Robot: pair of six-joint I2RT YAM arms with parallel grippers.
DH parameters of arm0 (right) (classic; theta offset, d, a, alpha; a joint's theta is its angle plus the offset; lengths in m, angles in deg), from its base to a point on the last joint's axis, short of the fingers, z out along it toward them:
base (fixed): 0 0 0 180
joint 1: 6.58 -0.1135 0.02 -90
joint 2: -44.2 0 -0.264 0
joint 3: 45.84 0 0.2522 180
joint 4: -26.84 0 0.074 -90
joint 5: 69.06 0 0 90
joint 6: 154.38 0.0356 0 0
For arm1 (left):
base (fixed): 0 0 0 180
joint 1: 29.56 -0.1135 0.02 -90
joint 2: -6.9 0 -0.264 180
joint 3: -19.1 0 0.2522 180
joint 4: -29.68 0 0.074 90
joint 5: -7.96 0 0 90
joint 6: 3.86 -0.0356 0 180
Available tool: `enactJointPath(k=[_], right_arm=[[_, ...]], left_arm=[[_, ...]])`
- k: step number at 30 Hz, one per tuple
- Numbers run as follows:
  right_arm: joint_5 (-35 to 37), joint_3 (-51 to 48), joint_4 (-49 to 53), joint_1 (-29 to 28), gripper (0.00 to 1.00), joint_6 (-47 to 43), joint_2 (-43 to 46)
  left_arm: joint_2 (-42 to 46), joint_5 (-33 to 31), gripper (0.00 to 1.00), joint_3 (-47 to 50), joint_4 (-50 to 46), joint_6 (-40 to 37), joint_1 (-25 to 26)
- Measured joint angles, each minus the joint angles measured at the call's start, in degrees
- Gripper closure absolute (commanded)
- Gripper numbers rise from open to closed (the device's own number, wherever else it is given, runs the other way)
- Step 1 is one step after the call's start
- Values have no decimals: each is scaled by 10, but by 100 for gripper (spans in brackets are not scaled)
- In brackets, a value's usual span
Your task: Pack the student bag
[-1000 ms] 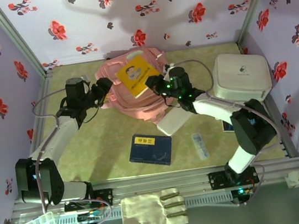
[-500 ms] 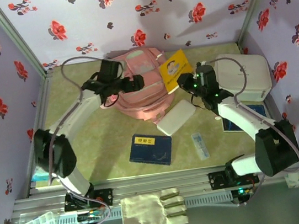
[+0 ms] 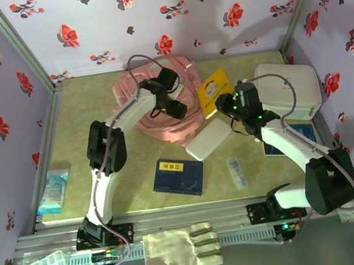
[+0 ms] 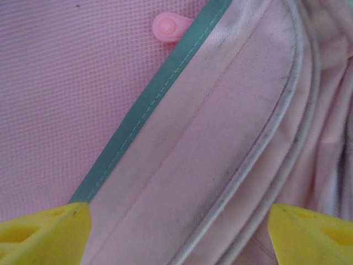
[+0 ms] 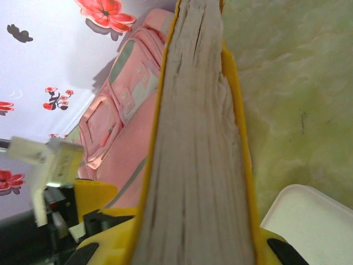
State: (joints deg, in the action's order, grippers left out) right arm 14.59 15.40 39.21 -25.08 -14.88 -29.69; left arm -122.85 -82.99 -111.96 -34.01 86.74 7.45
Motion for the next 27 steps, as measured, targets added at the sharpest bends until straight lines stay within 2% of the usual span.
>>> enactJointPath(k=[3, 8, 18, 27], right_arm=[[0, -2, -2, 0, 86, 0, 0], [0, -7, -3, 0, 85, 0, 0], [0, -9, -5, 0, 85, 2, 0], [2, -17, -3, 0, 84, 2, 7]], left_arm=[[-25, -6, 29, -29, -27, -19, 2], [-36, -11, 37, -41, -47, -46, 3], [-40, -66, 56, -45, -49, -60, 11], [-38, -96, 84, -44, -38, -71, 21]])
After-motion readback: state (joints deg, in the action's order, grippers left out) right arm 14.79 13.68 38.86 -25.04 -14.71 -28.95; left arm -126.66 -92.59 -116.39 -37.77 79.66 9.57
